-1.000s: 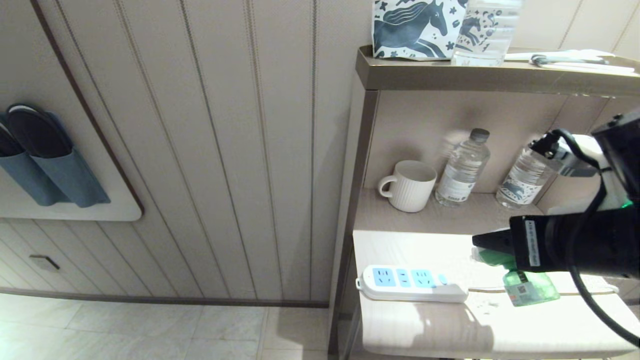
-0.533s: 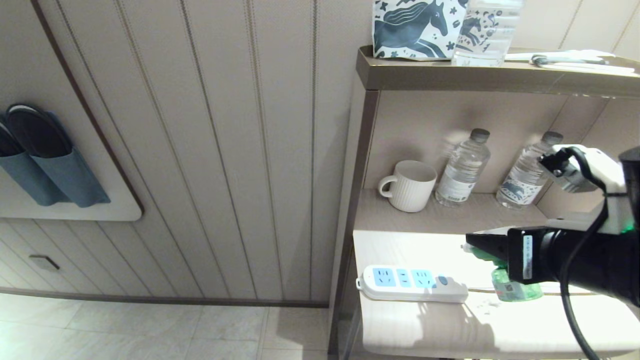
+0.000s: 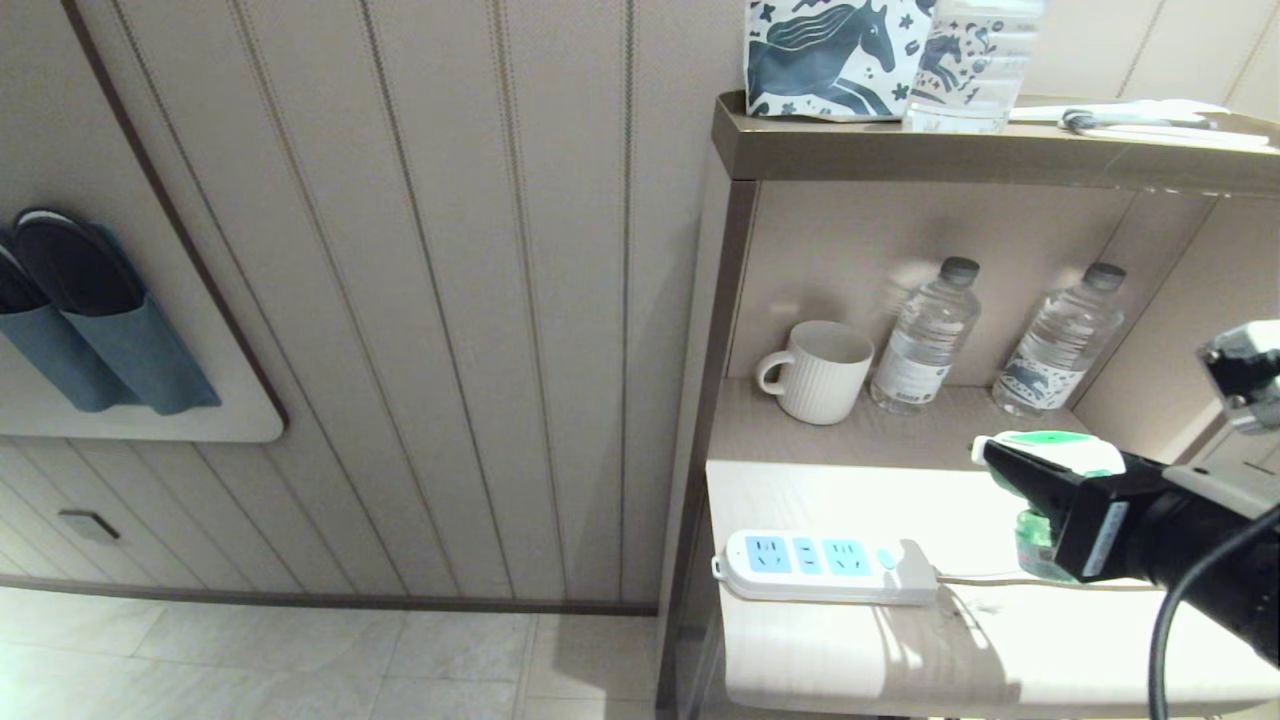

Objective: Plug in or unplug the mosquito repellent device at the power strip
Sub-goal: Place the mosquito repellent liquid on the table

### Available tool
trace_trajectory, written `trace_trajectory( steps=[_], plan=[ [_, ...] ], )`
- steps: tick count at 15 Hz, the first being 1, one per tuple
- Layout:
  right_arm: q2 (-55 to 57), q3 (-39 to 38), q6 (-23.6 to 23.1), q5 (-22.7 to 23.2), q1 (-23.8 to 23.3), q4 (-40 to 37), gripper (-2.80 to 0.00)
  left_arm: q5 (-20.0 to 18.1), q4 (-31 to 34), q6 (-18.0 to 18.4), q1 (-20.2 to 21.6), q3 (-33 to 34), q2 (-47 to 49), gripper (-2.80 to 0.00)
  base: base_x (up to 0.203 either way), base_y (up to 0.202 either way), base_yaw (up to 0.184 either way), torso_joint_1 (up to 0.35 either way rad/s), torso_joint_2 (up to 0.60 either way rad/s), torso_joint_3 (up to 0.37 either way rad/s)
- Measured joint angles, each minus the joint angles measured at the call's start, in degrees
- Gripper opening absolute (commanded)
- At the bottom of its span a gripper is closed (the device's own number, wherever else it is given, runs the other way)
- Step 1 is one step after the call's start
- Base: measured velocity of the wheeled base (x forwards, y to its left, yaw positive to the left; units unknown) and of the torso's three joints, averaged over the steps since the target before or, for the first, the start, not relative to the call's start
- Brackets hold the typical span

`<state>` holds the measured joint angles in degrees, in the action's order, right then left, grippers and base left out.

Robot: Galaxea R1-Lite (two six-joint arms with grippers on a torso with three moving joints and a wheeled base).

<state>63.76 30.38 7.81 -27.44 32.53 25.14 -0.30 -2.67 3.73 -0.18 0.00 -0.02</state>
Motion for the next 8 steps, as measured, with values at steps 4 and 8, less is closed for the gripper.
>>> trace_trajectory(
  steps=[4, 8],
  plan=[
    [-1.9, -8.6, -3.1, -0.2, -3.3, 11.2, -2.80, 0.1, -0.2, -0.5, 0.0, 0.0, 0.0, -2.80, 0.000, 0.000, 0.000, 0.000, 0.00, 0.000],
    [-1.5, -13.7, -3.3, -0.3, -3.9, 20.1, -2.80, 0.2, -0.3, -1.8, 0.0, 0.0, 0.0, -2.80, 0.000, 0.000, 0.000, 0.000, 0.00, 0.000]
  ],
)
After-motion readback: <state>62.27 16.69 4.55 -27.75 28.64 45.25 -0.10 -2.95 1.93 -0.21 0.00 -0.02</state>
